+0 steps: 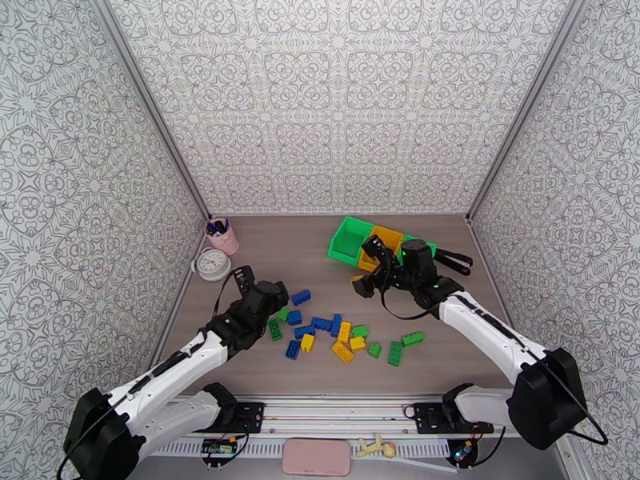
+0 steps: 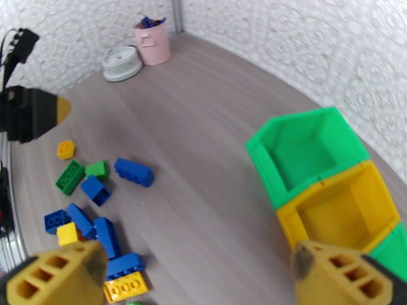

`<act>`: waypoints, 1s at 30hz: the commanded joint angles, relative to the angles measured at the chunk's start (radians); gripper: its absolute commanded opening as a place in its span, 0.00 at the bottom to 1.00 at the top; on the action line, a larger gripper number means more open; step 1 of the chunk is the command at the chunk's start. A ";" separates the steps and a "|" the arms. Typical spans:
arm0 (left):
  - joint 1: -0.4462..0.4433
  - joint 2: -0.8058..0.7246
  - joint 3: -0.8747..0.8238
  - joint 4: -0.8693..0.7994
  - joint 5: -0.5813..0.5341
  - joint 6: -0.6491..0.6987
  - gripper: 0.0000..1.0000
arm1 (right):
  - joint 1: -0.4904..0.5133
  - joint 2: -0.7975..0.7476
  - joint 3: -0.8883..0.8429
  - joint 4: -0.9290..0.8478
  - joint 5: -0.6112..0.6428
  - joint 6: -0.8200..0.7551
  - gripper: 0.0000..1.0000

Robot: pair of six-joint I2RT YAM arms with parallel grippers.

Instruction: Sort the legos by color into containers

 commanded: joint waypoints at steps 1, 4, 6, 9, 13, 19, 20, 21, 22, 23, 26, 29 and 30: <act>0.093 0.012 0.002 -0.190 0.110 -0.223 1.00 | 0.030 0.023 0.049 -0.027 -0.062 -0.061 1.00; 0.183 0.058 -0.002 -0.219 0.230 -0.252 1.00 | 0.047 0.035 0.057 -0.031 -0.061 -0.066 0.99; 0.216 0.099 0.008 -0.235 0.276 -0.253 1.00 | 0.053 0.040 0.054 -0.031 -0.061 -0.064 1.00; 0.246 0.173 0.029 -0.253 0.333 -0.252 1.00 | 0.058 0.046 0.051 -0.030 -0.058 -0.060 1.00; 0.286 0.271 0.034 -0.225 0.417 -0.258 1.00 | 0.064 0.050 0.047 -0.034 -0.057 -0.061 1.00; 0.317 0.385 0.070 -0.179 0.490 -0.243 0.95 | 0.064 0.051 0.037 -0.048 -0.043 -0.074 1.00; 0.319 0.396 0.076 -0.178 0.492 -0.241 0.93 | 0.063 0.048 0.035 -0.048 -0.043 -0.074 0.99; 0.322 0.403 0.080 -0.177 0.493 -0.239 0.91 | 0.063 0.046 0.033 -0.048 -0.041 -0.074 1.00; 0.325 0.412 0.082 -0.175 0.492 -0.238 0.89 | 0.064 0.045 0.033 -0.048 -0.039 -0.073 1.00; 0.326 0.417 0.085 -0.173 0.494 -0.236 0.87 | 0.064 0.045 0.030 -0.049 -0.036 -0.070 1.00; 0.331 0.436 0.092 -0.176 0.495 -0.235 0.80 | 0.064 0.049 0.030 -0.054 -0.029 -0.069 1.00; 0.335 0.449 0.096 -0.185 0.491 -0.231 0.73 | 0.064 0.050 0.032 -0.055 -0.031 -0.069 1.00; 0.338 0.452 0.098 -0.187 0.487 -0.228 0.71 | 0.063 0.049 0.033 -0.054 -0.030 -0.068 1.00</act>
